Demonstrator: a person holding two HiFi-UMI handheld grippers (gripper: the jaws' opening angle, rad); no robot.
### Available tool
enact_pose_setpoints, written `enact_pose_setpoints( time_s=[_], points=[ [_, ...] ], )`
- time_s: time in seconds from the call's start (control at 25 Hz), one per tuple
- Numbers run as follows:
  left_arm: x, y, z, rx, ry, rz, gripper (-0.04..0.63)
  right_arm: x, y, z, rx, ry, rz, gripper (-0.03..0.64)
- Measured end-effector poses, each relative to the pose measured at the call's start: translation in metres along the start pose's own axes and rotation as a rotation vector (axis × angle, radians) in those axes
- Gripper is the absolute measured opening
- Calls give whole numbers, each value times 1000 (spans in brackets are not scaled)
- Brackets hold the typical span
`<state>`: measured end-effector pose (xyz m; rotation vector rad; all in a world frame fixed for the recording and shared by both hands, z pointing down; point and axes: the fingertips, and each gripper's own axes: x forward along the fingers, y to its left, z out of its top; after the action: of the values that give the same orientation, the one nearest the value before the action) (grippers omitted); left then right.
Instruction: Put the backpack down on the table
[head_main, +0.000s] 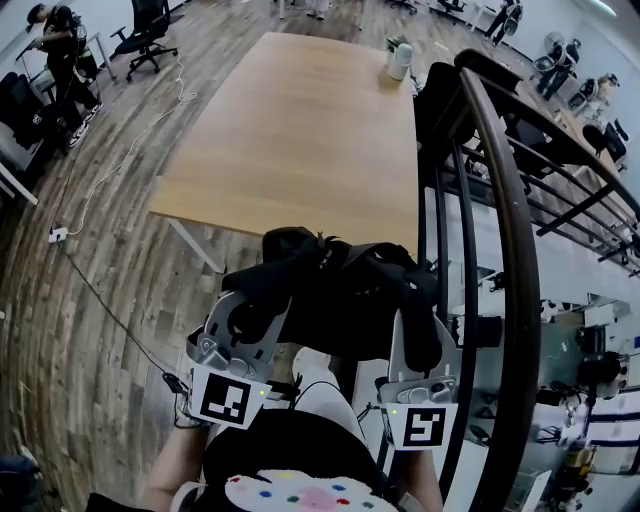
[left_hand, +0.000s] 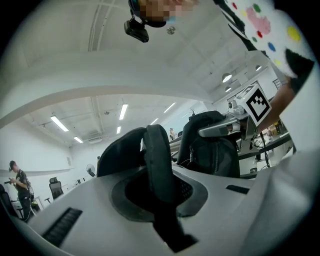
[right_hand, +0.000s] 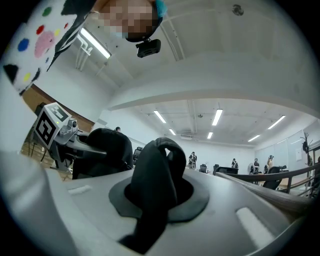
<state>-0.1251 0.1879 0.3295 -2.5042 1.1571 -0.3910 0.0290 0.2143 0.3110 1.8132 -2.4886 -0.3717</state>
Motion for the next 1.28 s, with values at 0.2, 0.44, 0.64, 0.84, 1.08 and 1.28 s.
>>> enact_pose_setpoints(
  time_s=[0.2, 0.44, 0.64, 0.84, 1.08, 1.28],
  points=[
    [35, 14, -1, -6, 15, 14, 48, 32, -24, -10, -11, 14, 29, 61],
    [78, 33, -8, -6, 31, 40, 48, 77, -49, -19, 16, -4, 40, 61],
    [118, 46, -11, -7, 44, 49, 48, 111, -75, -33, 6, 12, 72, 61],
    [157, 59, -13, -10, 61, 66, 48, 149, -101, -37, 30, -10, 84, 61],
    [194, 67, -17, -22, 83, 87, 49, 179, -126, -46, 58, 2, 98, 61],
    [212, 70, -18, -20, 96, 97, 48, 194, -140, -53, 67, 1, 113, 61]
  ],
)
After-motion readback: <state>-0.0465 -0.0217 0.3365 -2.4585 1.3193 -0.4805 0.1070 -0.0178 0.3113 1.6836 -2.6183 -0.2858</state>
